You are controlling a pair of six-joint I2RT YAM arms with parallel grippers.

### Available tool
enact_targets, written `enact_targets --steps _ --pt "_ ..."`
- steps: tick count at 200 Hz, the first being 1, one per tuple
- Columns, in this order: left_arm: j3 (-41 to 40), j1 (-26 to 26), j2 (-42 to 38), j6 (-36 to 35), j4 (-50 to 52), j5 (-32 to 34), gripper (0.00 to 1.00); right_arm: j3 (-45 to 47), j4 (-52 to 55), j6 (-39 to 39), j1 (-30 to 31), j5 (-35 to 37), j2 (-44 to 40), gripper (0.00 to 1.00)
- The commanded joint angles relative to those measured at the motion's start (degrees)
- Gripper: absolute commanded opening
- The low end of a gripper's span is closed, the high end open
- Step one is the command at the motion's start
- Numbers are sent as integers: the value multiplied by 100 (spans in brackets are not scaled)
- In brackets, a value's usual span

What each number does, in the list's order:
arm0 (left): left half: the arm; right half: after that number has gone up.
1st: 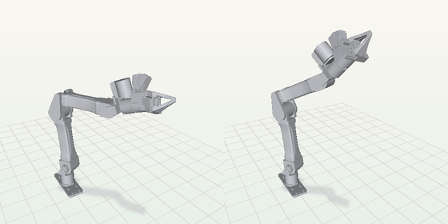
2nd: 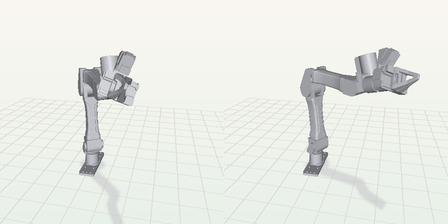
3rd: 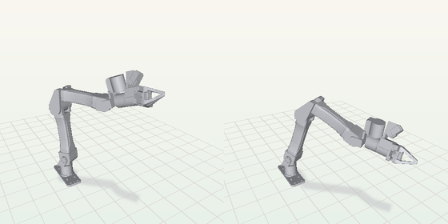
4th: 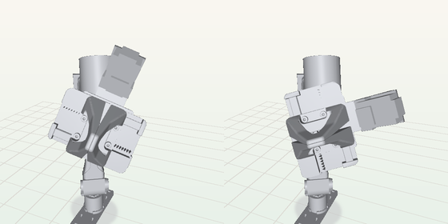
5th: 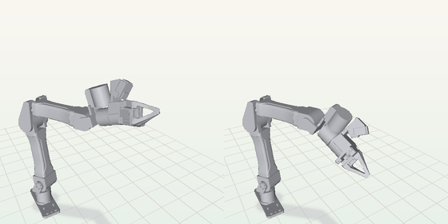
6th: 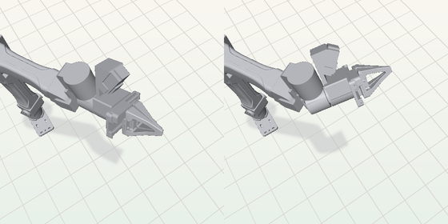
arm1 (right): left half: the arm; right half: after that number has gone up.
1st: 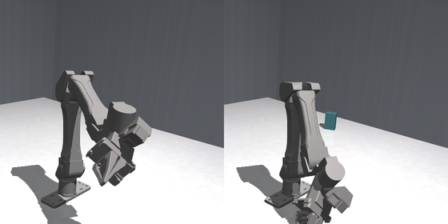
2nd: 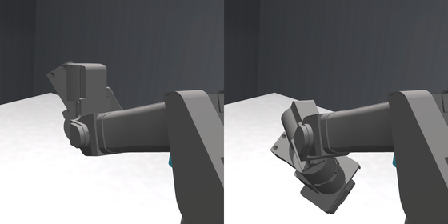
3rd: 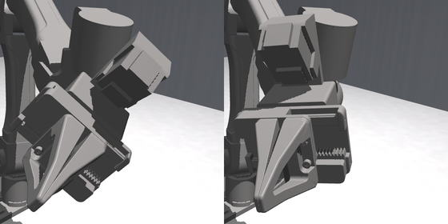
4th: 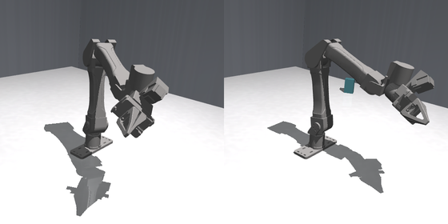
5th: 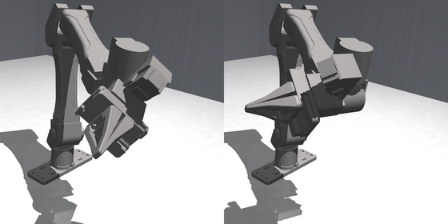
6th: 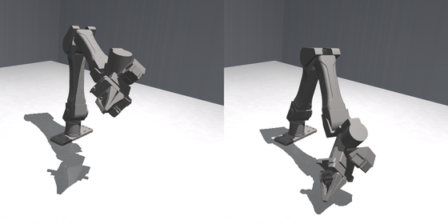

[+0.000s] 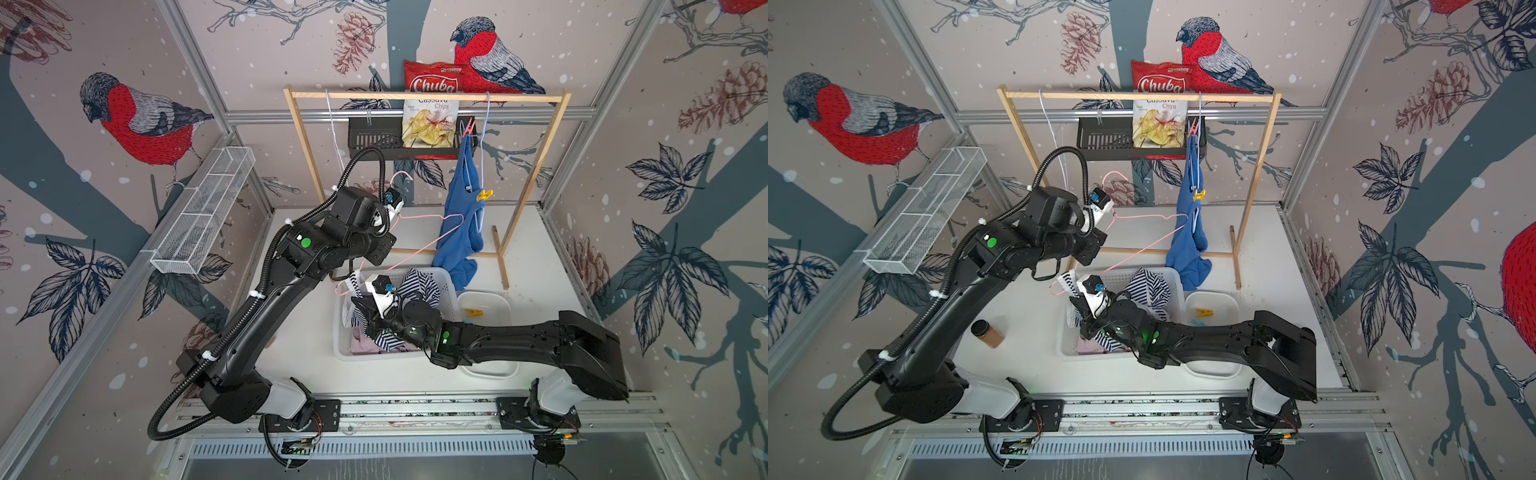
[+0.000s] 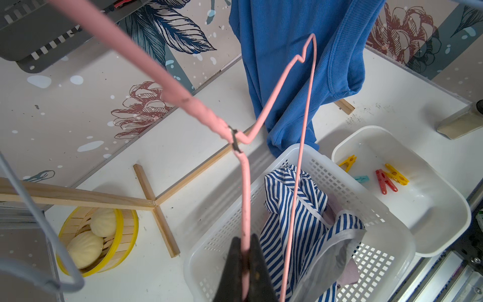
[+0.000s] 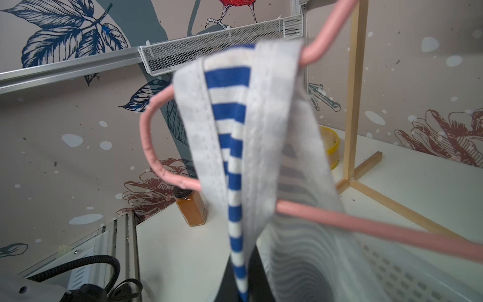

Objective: Remove the clothespins securing tank tops to the hanger
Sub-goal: Remove the tank top from the hanger.

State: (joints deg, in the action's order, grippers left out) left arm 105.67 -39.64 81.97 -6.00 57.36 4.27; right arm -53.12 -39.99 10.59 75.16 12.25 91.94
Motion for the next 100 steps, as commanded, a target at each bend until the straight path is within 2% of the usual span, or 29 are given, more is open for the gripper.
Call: enact_targets --steps 1,33,60,80,100 --pt "42 6 -40 103 -255 -37 0 -49 57 -256 135 -105 -130 0" --pt "14 26 -15 177 -385 -91 0 -695 498 -664 543 -327 124 0" --pt "-35 26 -129 263 -597 -93 0 -1132 676 -519 676 -539 560 0" --pt "-122 26 -258 305 -716 -67 0 -1040 577 -300 676 -523 564 0" --pt "-189 26 -368 335 -768 65 0 -497 235 -3 556 -341 205 0"
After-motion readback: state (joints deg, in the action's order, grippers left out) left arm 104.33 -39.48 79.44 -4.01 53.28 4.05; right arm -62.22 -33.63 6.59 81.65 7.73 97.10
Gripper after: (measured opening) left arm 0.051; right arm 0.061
